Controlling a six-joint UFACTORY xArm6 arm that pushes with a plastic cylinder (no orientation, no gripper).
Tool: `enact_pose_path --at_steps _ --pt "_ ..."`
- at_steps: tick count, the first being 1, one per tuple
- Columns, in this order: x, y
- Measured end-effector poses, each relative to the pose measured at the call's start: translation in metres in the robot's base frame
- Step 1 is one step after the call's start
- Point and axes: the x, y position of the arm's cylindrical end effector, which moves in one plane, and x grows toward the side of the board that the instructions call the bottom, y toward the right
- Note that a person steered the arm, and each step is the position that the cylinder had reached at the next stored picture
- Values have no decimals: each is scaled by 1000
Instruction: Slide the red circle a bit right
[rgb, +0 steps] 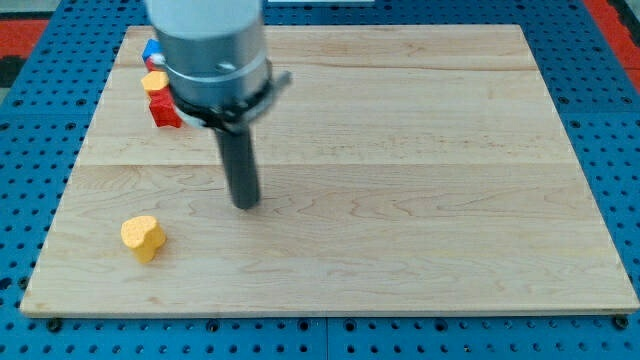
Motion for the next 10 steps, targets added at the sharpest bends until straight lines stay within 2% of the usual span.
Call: enact_pose_path --at_steps 2,4,5,7,8,9,10 --pt "-27 -148" --pt "-28 -149" --pt "-56 -171" --pt "-116 -173" --pt "-136 -168" --pt "-178 -134" --pt "-196 -133"
